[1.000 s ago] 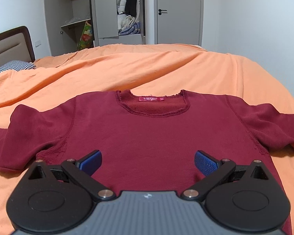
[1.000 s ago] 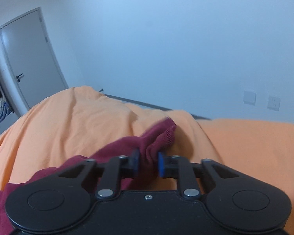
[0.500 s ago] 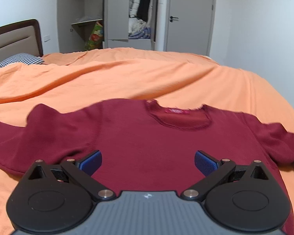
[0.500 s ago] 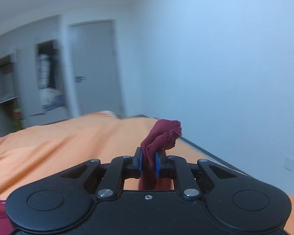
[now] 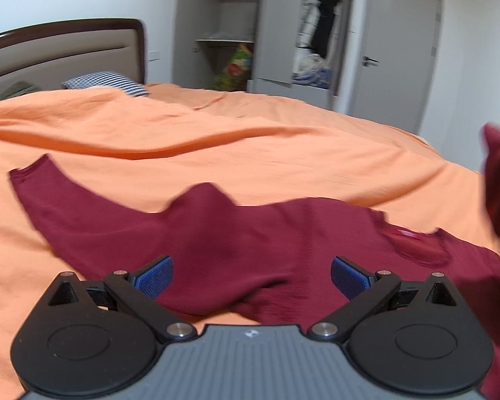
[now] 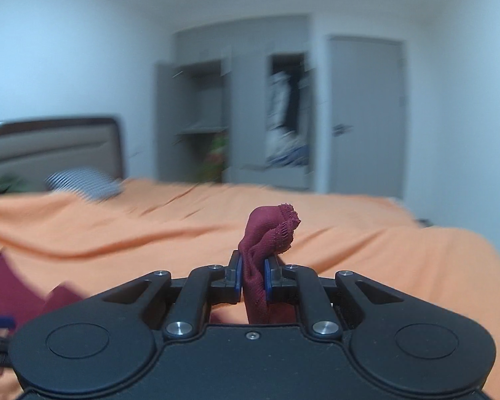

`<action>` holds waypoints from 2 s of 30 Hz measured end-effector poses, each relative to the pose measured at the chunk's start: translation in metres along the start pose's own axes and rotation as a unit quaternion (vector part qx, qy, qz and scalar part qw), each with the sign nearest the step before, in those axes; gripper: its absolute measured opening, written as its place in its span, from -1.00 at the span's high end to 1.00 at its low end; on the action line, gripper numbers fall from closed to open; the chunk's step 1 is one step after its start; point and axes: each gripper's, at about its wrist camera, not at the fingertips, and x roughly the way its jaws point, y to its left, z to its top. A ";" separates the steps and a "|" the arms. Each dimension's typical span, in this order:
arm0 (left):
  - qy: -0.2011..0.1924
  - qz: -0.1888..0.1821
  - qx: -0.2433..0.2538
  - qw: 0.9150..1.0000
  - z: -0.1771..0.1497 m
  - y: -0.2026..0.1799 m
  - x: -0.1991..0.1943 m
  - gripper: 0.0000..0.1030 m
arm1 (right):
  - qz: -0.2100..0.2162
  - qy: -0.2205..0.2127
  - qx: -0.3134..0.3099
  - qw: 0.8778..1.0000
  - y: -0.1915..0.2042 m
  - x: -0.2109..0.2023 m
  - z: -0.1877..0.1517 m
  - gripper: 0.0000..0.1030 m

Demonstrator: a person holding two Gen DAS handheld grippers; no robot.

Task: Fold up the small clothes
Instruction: 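Carry the sleeve across the shirt body and open the right gripper, then move the left gripper to the other sleeve cuff and close on it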

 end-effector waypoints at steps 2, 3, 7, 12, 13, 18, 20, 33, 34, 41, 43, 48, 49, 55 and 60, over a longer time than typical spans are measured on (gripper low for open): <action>0.000 0.015 -0.012 1.000 0.000 0.015 0.002 -0.99 | 0.023 0.025 -0.021 0.999 0.035 0.019 -0.010 0.74; -0.003 0.022 -0.017 1.000 0.000 0.020 0.003 -0.99 | 0.032 0.038 -0.032 0.998 0.054 0.025 -0.017 0.74; -0.023 0.031 -0.026 0.999 -0.002 0.038 0.006 -0.99 | 0.063 0.085 -0.075 0.992 0.106 0.051 -0.044 0.73; -0.029 0.013 -0.039 0.999 -0.002 0.042 0.009 -0.99 | 0.093 0.125 -0.091 0.984 0.124 0.041 -0.076 0.14; -0.030 0.008 -0.042 0.999 -0.003 0.042 0.010 -0.99 | 0.100 0.128 -0.088 0.983 0.117 0.034 -0.080 -0.20; -0.027 -0.023 -0.049 0.998 -0.005 0.029 0.015 -0.99 | 0.106 0.119 -0.075 0.984 0.087 0.008 -0.081 -0.71; -0.025 -0.044 -0.047 0.998 -0.008 0.022 0.019 -0.99 | 0.096 0.112 -0.058 0.987 0.067 -0.009 -0.086 -0.90; 0.026 0.019 0.018 0.999 -0.038 -0.030 0.061 -0.99 | -0.101 0.133 0.071 0.983 -0.137 -0.025 -0.108 -0.79; 0.030 0.032 0.019 0.999 -0.042 -0.028 0.063 -0.99 | -0.099 0.141 0.093 0.981 -0.153 -0.019 -0.109 -0.64; 0.043 0.036 0.003 0.998 -0.052 -0.021 0.072 -1.00 | -0.091 0.187 0.189 0.960 -0.214 0.027 -0.121 0.76; 0.040 0.040 0.009 0.998 -0.054 -0.023 0.072 -1.00 | -0.099 0.182 0.186 0.960 -0.217 0.027 -0.121 0.79; 0.034 0.041 0.014 0.998 -0.059 -0.022 0.073 -1.00 | -0.110 0.175 0.172 0.963 -0.221 0.015 -0.122 0.55; 0.032 0.040 0.014 0.999 -0.060 -0.022 0.073 -1.00 | -0.111 0.171 0.169 0.964 -0.220 0.009 -0.122 0.32; 0.021 0.031 0.004 0.999 -0.063 -0.017 0.070 -1.00 | -0.147 0.146 0.079 0.975 -0.188 -0.050 -0.133 -0.63; 0.019 0.032 0.004 0.999 -0.064 -0.017 0.070 -1.00 | -0.152 0.144 -0.018 0.978 -0.152 -0.091 -0.159 -0.88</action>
